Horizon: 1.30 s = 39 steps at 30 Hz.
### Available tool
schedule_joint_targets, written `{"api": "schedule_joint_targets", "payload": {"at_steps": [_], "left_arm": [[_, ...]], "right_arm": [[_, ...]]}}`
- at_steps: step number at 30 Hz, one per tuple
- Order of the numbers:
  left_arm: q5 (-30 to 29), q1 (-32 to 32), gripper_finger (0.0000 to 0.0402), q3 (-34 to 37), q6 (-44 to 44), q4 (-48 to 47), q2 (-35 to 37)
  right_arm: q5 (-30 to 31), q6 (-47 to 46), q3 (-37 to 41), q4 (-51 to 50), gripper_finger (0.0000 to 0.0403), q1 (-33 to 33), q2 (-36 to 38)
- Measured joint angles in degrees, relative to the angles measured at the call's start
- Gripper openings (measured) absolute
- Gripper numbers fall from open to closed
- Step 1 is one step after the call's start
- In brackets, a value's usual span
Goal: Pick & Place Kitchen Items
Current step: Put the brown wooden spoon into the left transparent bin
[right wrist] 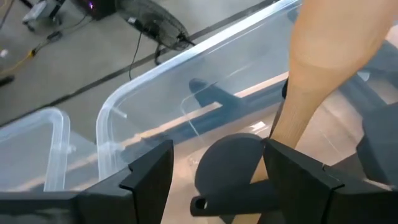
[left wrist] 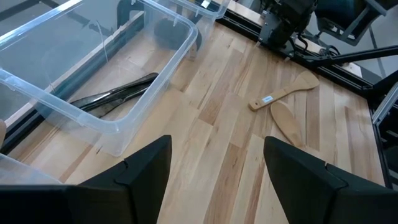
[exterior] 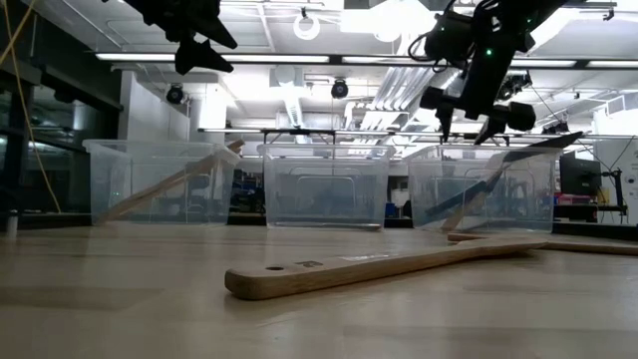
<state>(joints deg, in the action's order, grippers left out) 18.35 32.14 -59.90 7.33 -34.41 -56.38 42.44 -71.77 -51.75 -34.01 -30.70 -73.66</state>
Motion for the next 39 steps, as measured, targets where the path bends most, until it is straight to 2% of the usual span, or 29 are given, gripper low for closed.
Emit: {"api": "schedule_joint_targets", "payload": {"at_steps": [9, 15, 28, 39], "left_arm": [[0.05, 0.02, 0.0251, 0.00, 0.42, -0.02, 0.00], [0.15, 0.00, 0.0251, 0.00, 0.42, 0.00, 0.00], [0.11, 0.01, 0.0251, 0.00, 0.42, -0.04, 0.00], [-0.07, 0.00, 0.0251, 0.00, 0.44, -0.15, 0.00]], "right_arm": [[-5.61, 6.58, 0.00, 0.03, 0.0239, 0.07, 0.00], [-7.00, 10.27, 0.00, 0.04, 0.0239, 0.45, 1.07], [-8.14, 16.02, -0.02, 0.02, 0.0239, 1.78, 9.55], [-15.83, 22.20, -0.02, -0.04, 0.0239, 6.60, 12.92]]}}
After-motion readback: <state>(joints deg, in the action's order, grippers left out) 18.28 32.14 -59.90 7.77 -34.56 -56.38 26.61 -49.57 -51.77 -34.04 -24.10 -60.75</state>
